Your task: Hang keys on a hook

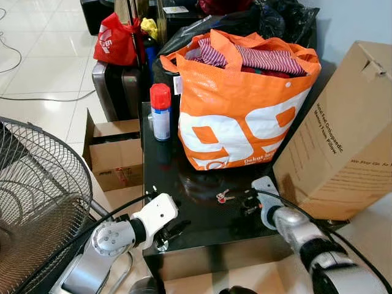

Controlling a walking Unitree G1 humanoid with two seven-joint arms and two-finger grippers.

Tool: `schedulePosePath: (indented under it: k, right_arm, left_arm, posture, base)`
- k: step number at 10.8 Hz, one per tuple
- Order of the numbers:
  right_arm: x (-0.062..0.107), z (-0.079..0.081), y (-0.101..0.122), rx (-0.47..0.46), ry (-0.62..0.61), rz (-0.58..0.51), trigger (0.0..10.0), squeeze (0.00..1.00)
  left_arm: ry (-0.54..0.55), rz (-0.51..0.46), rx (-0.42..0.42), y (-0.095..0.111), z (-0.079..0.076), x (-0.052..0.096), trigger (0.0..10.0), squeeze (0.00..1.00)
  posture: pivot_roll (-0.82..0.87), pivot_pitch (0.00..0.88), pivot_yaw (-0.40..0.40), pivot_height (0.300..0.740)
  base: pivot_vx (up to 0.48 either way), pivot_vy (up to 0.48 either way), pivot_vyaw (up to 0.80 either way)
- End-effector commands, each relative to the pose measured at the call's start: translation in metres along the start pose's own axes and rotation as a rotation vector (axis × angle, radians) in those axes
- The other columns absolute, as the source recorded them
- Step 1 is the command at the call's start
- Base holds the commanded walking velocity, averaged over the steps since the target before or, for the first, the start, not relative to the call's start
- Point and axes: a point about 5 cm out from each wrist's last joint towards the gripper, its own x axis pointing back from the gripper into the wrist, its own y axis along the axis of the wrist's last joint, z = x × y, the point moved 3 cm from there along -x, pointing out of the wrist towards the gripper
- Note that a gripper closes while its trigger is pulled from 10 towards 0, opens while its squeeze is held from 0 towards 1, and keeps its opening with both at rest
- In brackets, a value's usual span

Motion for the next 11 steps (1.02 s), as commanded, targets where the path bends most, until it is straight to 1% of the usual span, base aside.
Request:
schedulePosePath:
  k: [1, 2, 3, 4, 5, 6, 9, 10, 11]
  right_arm:
    - [0.002, 0.001, -0.004, -0.037, 0.039, 0.005, 0.0, 0.00]
    - [0.006, 0.013, -0.006, -0.096, 0.161, -0.013, 0.0, 0.00]
    - [0.009, 0.021, -0.002, -0.170, 0.236, -0.051, 0.0, 0.00]
    - [0.015, 0.026, 0.009, -0.280, 0.297, -0.129, 0.0, 0.00]
    - [0.018, 0.026, 0.014, -0.335, 0.306, -0.161, 0.0, 0.00]
    - [0.023, 0.026, 0.023, -0.412, 0.319, -0.208, 0.0, 0.00]
    - [0.034, 0.027, 0.027, -0.435, 0.337, -0.219, 0.0, 0.00]
    - [0.038, 0.028, 0.031, -0.434, 0.348, -0.229, 0.0, 0.00]
    - [0.044, 0.024, 0.038, -0.411, 0.329, -0.259, 0.0, 0.00]
  left_arm:
    - [-0.006, -0.011, -0.013, 0.003, -0.001, -0.001, 10.0, 0.00]
    - [-0.007, -0.009, -0.011, 0.002, -0.001, 0.000, 10.0, 0.00]
    - [-0.009, -0.009, -0.012, 0.002, -0.002, -0.001, 10.0, 0.00]
    - [-0.009, -0.014, -0.017, 0.002, -0.002, -0.001, 10.0, 0.00]
    - [-0.004, -0.023, -0.019, 0.004, -0.001, -0.001, 10.0, 0.00]
    - [0.017, -0.057, -0.016, 0.011, 0.004, -0.003, 10.0, 0.00]
    - [0.008, -0.091, -0.012, 0.021, 0.004, -0.010, 10.0, 0.00]
    - [0.025, -0.124, 0.004, 0.027, 0.007, -0.012, 10.0, 0.00]
    - [0.047, -0.144, 0.008, 0.031, 0.013, -0.012, 10.0, 0.08]
  posture:
    - [0.01, 0.050, -0.054, 0.740]
    - [0.01, 0.041, -0.053, 0.740]
    - [0.01, 0.037, -0.052, 0.740]
    - [0.00, 0.034, -0.049, 0.740]
    - [0.00, 0.035, -0.049, 0.740]
    - [0.00, 0.037, -0.049, 0.740]
    - [-0.01, 0.041, -0.047, 0.740]
    - [-0.01, 0.040, -0.049, 0.740]
    - [-0.01, 0.039, -0.049, 0.740]
  base:
    - [0.000, 0.000, 0.00]
    - [0.000, 0.000, 0.00]
    - [0.000, 0.000, 0.00]
    - [0.000, 0.000, 0.00]
    - [0.000, 0.000, 0.00]
    - [0.000, 0.000, 0.00]
    - [0.000, 0.000, 0.00]
    - [0.000, 0.000, 0.00]
    - [0.000, 0.000, 0.00]
